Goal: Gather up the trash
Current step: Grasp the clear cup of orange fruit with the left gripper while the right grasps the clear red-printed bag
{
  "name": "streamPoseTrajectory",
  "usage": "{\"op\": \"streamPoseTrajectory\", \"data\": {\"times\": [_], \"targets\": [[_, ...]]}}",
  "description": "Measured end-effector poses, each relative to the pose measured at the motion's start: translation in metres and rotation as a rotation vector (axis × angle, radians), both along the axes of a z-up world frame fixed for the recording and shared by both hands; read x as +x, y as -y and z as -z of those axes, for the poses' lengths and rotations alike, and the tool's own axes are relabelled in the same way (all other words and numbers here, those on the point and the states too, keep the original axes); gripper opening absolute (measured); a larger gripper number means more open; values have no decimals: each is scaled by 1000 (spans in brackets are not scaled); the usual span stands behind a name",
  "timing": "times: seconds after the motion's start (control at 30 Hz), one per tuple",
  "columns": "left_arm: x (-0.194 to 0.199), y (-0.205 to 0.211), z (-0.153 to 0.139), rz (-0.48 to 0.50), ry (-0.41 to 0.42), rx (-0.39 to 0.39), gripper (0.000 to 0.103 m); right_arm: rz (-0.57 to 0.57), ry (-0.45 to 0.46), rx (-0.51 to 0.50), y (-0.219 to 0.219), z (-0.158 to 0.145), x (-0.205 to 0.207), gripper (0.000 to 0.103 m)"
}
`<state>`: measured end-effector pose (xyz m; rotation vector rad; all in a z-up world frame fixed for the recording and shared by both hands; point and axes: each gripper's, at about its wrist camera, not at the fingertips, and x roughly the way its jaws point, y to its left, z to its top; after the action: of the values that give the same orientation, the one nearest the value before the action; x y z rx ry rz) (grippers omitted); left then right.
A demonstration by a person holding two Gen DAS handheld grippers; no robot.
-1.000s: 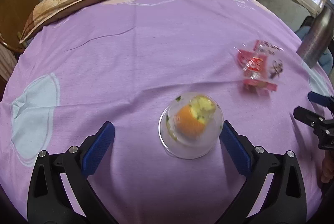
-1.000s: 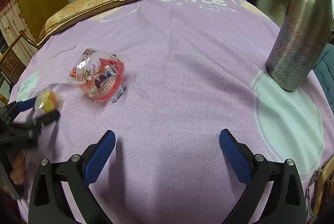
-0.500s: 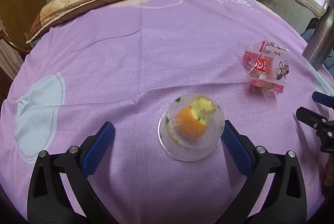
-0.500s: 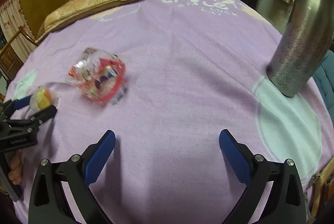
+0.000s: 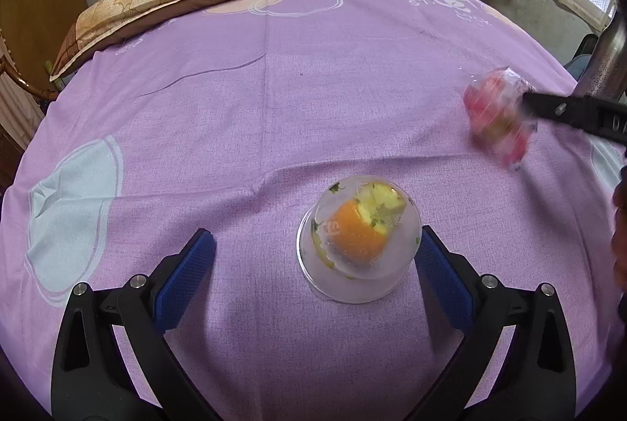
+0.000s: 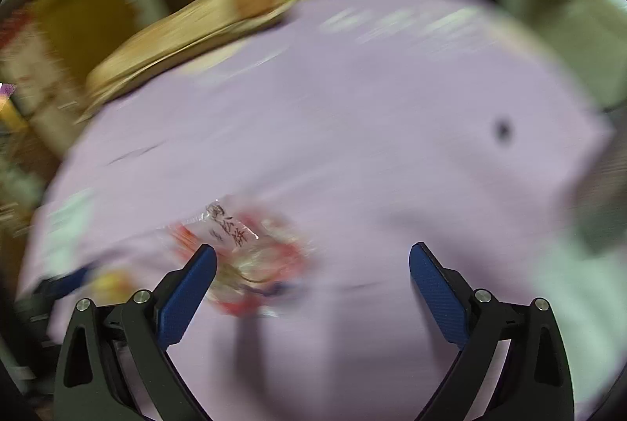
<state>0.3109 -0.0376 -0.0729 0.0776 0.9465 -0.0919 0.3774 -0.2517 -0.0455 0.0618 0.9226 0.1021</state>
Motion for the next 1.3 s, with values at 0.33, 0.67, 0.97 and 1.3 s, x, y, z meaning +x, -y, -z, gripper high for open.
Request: {"op": "streamPoseTrajectory", "data": {"times": [0.33, 0.67, 0.97, 1.3], "targets": [[0, 0, 0, -2, 0, -1, 98, -102, 95, 57, 2, -17, -24, 98], [0, 0, 0, -1, 0, -1, 98, -318, -9, -28, -68, 2, -3, 98], [0, -1, 0, -1, 0, -1, 98, -87, 79, -29, -1, -14, -17, 97], [0, -1, 0, -1, 0, -1, 98, -137, 24, 54, -11, 4, -2, 98]]}}
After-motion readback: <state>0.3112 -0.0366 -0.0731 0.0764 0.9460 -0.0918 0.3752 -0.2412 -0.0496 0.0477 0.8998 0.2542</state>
